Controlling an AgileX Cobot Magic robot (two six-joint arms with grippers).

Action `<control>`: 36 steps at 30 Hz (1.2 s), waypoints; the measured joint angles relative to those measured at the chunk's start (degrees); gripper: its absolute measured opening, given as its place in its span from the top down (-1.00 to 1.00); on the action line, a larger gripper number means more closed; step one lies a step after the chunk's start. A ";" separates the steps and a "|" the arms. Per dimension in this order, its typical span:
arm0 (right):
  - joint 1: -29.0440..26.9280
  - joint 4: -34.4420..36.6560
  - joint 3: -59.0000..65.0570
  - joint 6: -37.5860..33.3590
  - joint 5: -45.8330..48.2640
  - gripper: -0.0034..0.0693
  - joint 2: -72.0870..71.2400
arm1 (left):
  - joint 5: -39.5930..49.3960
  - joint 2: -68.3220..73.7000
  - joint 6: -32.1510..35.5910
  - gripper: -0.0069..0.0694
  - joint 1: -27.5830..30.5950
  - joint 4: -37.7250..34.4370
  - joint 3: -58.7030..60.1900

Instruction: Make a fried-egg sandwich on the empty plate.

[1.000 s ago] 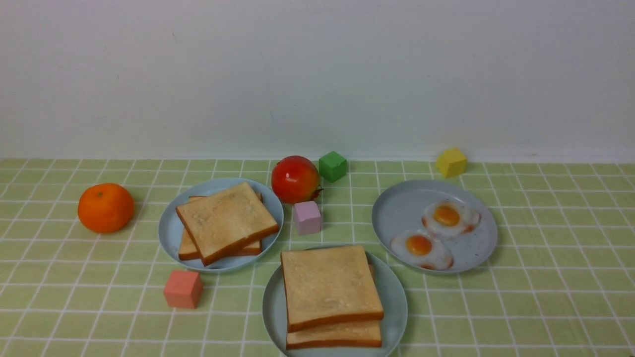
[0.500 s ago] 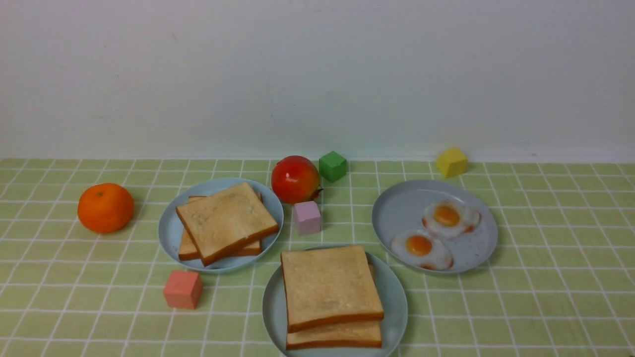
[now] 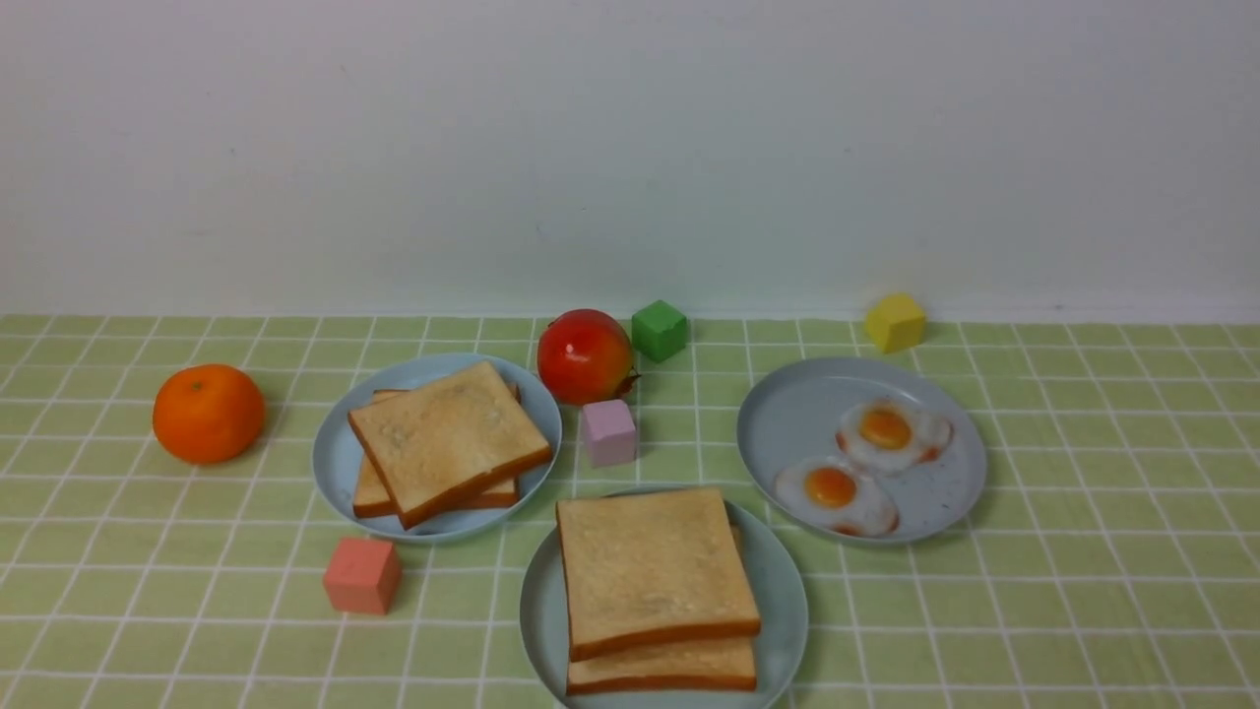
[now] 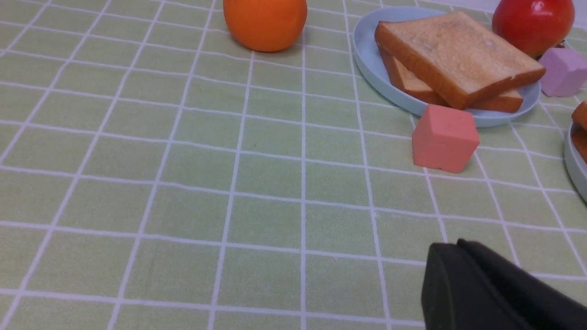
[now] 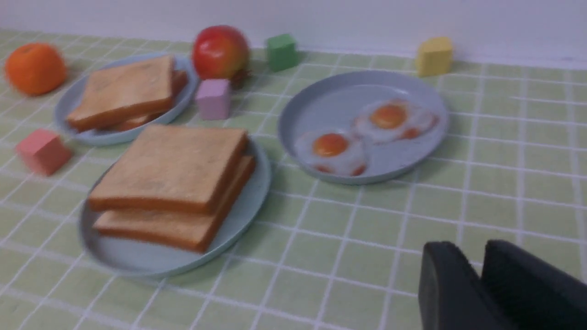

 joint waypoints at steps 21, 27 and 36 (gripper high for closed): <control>-12.83 3.14 16.29 0.06 -5.55 0.45 -10.20 | -0.20 -0.06 -0.05 0.76 0.00 0.03 0.00; -12.83 3.14 16.29 0.06 -5.67 0.43 -10.20 | -0.20 -0.06 -0.05 0.74 0.04 0.03 0.00; -12.83 3.14 16.29 0.06 -5.68 0.39 -10.20 | -0.20 -0.06 -0.05 0.73 0.06 0.03 0.00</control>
